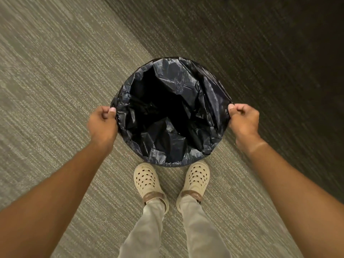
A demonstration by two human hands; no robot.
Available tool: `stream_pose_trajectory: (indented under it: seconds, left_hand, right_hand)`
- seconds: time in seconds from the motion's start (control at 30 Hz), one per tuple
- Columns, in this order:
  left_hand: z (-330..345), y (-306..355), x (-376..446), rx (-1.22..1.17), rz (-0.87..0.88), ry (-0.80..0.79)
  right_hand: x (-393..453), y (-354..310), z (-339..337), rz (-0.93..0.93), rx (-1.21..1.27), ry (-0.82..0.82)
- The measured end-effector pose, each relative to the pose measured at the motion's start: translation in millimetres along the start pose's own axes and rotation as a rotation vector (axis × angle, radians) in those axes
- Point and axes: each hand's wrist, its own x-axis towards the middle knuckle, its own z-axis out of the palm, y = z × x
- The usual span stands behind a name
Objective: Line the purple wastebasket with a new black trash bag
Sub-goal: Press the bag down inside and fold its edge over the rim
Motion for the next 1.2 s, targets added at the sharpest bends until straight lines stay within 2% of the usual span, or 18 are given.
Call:
stream_pose_trajectory:
  seconds: [0.07,0.23,0.37,0.43,0.47,0.5,0.57,0.6,0.63,0.7,0.77,0.8,0.9,1.0,1.2]
  left_hand:
    - [3,-4,9,-0.019,-0.068,0.023]
    - [11,-14,25,0.009,-0.115,-0.005]
    - [10,-11,31,-0.027,-0.199,-0.092]
    - [6,-3,29,-0.016,-0.231,-0.069]
    - [3,3,26,0.031,-0.183,0.007]
    - [-1,9,20,0.100,-0.058,0.105]
    - [-4,29,0,0.185,0.349,0.214]
    - [-1,39,-12,0.199,0.525,0.174]
    - [5,46,-26,0.231,0.652,0.060]
    - [28,51,-47,0.433,0.835,-0.240]
    - [58,42,-57,0.816,0.926,-0.473]
    - [72,34,-55,1.035,0.908,-0.569]
    - [102,9,-30,1.538,0.815,-0.749]
    - [120,-11,-7,1.697,0.705,-0.794]
    - [120,-36,11,1.836,0.513,-0.825]
  right_hand:
    - [9,1,1,0.092,0.054,-0.040]
    - [27,4,10,0.146,0.010,-0.096]
    - [30,3,16,0.195,0.012,-0.195]
    - [28,-1,15,0.236,0.001,-0.157]
    - [26,-5,13,0.236,-0.040,-0.079]
    - [23,-10,8,0.180,-0.108,0.043]
    - [5,-23,-1,-0.159,-0.221,0.229]
    - [-8,-32,-3,-0.397,-0.250,0.226]
    - [-23,-42,-1,-0.614,-0.272,0.173]
    - [-51,-57,16,-0.898,-0.361,-0.060]
    - [-65,-62,45,-1.034,-0.633,-0.403]
    - [-65,-59,62,-1.074,-0.871,-0.546]
    - [-41,-40,105,-1.192,-1.596,-0.767]
    - [-8,-17,132,-1.324,-2.005,-0.772]
    - [33,9,145,-1.115,-2.326,-0.659]
